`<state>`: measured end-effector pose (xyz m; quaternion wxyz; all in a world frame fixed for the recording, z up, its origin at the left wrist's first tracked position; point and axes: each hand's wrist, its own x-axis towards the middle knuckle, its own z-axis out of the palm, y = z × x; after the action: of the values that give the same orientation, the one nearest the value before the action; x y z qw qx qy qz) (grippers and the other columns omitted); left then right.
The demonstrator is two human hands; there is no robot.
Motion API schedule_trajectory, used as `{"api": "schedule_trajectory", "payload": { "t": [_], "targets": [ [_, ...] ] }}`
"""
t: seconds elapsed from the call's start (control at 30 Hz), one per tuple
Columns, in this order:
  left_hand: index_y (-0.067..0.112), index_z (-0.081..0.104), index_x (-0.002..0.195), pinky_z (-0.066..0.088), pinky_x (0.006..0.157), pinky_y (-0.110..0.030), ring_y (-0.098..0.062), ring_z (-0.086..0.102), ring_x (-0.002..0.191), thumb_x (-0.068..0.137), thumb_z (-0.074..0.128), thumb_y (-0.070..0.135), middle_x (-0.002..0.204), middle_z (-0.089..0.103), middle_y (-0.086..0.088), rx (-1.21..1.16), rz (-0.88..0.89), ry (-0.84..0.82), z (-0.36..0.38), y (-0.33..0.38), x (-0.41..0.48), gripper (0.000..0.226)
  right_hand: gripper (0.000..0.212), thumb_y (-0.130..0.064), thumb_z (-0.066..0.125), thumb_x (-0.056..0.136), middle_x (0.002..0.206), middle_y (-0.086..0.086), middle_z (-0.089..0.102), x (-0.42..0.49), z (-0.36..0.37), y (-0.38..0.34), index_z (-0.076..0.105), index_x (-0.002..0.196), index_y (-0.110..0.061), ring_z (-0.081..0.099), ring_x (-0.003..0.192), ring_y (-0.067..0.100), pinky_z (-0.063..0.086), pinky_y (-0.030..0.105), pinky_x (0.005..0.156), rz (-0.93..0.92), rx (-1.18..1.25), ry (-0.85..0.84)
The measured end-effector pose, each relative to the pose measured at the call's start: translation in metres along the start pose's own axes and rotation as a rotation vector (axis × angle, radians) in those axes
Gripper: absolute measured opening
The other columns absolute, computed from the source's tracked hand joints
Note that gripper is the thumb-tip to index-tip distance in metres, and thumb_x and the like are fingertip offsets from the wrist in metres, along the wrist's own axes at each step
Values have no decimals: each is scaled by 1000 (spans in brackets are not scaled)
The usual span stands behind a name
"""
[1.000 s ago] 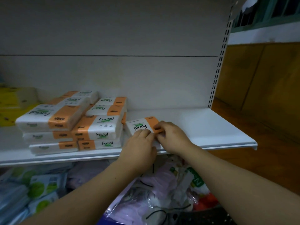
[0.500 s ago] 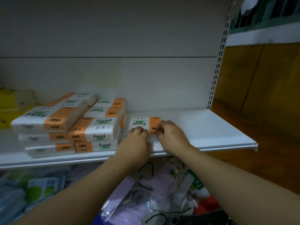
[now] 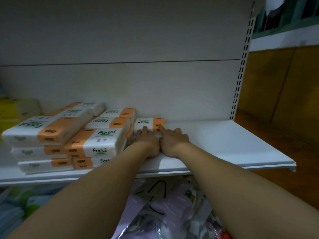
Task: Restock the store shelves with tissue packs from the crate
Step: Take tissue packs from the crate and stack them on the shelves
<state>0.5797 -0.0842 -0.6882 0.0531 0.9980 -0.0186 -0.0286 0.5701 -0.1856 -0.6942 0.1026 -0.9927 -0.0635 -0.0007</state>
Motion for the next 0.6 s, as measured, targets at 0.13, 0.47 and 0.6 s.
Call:
{"api": "schedule_trajectory", "payload": {
  "t": [0.13, 0.47, 0.6],
  "targets": [
    [10, 7, 150, 13, 118, -46, -29, 1, 145, 98, 29, 22, 158, -6, -7, -58, 4, -3, -1, -3, -1, 58, 60, -31, 29, 99, 151, 5, 31, 0, -2, 7, -3, 151, -30, 23, 137, 30, 26, 44, 106, -20, 108, 30],
    [9, 25, 144, 24, 114, -41, -28, 22, 139, 98, 35, 32, 152, 21, -13, -109, 288, 38, 5, -5, -95, 52, 46, -35, 29, 101, 144, 12, 40, -89, -8, 46, 39, 141, -15, 36, 133, 31, 30, 37, 111, -56, 64, 32],
    [11, 30, 144, 23, 115, -39, -29, 24, 140, 94, 39, 32, 152, 26, -13, -175, 567, 141, 27, 26, -143, 55, 49, -34, 35, 100, 154, 6, 28, -163, 1, 76, 32, 146, -18, 22, 142, 22, 15, 34, 118, -44, 17, 152]
  ]
}}
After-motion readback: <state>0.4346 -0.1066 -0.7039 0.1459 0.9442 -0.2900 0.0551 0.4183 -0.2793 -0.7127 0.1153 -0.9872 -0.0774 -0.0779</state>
